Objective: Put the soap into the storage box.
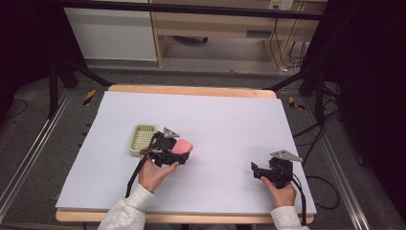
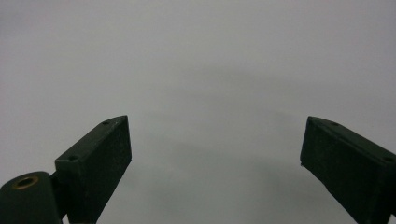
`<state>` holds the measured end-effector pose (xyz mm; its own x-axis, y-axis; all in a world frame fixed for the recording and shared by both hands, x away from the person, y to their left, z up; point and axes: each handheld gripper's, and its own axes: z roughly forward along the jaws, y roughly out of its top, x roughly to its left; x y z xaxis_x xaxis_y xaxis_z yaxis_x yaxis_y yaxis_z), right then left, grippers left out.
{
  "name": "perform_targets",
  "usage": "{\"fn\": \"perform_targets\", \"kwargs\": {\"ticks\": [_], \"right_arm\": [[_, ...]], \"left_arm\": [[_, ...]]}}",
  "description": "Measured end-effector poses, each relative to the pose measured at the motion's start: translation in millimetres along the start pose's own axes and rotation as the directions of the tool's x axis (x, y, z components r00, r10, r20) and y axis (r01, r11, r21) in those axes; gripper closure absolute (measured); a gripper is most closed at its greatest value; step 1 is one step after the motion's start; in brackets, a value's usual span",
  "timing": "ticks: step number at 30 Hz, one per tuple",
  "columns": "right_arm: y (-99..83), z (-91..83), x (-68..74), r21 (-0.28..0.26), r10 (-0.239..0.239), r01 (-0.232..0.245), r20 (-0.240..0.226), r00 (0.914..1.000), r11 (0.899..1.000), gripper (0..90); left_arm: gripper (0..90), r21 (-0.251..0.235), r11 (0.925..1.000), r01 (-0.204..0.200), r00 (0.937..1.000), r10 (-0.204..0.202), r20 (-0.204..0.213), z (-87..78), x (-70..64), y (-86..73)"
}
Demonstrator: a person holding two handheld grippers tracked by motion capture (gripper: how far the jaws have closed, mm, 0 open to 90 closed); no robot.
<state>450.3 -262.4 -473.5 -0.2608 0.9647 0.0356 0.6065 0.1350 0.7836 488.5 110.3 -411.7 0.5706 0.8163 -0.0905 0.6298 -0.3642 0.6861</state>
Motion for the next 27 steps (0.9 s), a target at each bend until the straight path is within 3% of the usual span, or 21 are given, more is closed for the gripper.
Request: {"fn": "perform_targets", "kwargs": {"ticks": [12, 27], "right_arm": [[-0.1, 0.4, 0.0, -0.001, -0.002, 0.002, 0.000, 1.0000, 1.000, 9.1], [0.0, -0.2, 0.2, -0.006, -0.004, 0.004, 0.001, 1.0000, 1.000, 9.1]], "left_arm": [[37.0, 0.001, 0.9999, 0.017, 0.9989, -0.017, -0.043, -12.3, 20.4, -1.9], [37.0, -0.024, 0.9991, 0.035, 0.9972, -0.037, -0.065, -25.7, 36.7, -0.1]]}}
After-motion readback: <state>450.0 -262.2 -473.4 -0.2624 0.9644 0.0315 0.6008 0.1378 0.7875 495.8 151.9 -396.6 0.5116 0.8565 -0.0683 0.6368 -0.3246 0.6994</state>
